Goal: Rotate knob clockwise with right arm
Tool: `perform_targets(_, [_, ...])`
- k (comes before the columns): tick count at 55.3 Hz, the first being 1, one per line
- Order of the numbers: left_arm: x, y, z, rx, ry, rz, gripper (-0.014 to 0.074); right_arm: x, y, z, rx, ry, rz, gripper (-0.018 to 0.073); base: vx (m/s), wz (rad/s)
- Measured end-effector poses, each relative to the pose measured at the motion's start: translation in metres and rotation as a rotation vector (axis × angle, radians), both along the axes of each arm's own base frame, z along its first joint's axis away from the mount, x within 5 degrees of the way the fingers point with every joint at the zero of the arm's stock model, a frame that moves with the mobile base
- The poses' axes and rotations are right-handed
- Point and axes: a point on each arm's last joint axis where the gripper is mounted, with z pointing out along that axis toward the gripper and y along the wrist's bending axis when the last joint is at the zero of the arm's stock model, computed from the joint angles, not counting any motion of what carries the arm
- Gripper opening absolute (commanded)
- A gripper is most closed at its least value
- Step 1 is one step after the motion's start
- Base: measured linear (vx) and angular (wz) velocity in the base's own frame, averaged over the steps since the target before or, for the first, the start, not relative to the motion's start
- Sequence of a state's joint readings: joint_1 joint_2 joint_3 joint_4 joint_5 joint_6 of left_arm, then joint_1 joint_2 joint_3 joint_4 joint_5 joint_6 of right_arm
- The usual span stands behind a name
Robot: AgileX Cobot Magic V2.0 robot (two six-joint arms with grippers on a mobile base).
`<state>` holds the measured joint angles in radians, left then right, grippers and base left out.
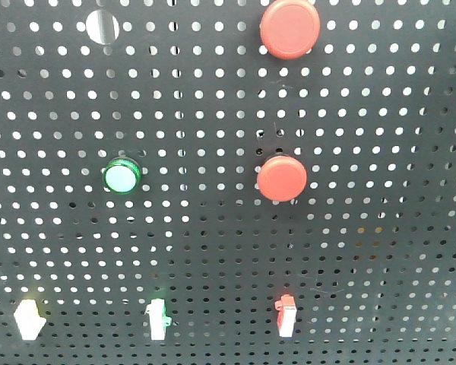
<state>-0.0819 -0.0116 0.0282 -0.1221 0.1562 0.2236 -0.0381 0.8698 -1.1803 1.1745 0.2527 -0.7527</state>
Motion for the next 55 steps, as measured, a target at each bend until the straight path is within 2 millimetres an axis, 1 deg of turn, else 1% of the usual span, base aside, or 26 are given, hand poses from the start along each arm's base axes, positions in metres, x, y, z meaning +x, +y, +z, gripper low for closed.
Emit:
perform_targets(12, [0.0,0.0,0.0,0.0,0.0,0.0,-0.0006,0.0025,-0.0005,-0.0008,0.274,0.031,0.082,-0.0008,0.0,-0.01])
perform_targets(29, [0.0,0.0,0.0,0.0,0.0,0.0,-0.0006,0.003,-0.0013,-0.0009,0.447,0.047,0.134,-0.0008,0.0,0.0])
perform_targets(35, [0.0,0.0,0.0,0.0,0.0,0.0,-0.0006,0.0031,-0.0013,-0.0011,0.482,0.05,0.144,0.0008,0.0,0.0])
perform_targets(41, [0.0,0.0,0.0,0.0,0.0,0.0,-0.0006,0.0029,-0.0013,-0.0013,0.482,0.048,0.144,0.0066,0.0,0.0])
perform_targets(44, [0.0,0.0,0.0,0.0,0.0,0.0,-0.0006,0.0024,-0.0015,-0.0015,0.479,0.044,0.141,0.0114,0.0,0.0])
perform_targets(49, [0.0,0.0,0.0,0.0,0.0,0.0,-0.0006,-0.0006,-0.002,0.0001,0.481,0.032,0.137,0.0218,0.0,0.0])
perform_targets(55, [0.0,0.0,0.0,0.0,0.0,0.0,-0.0006,-0.0066,-0.0071,0.006,0.513,-0.012,0.096,0.0377,0.0,0.0])
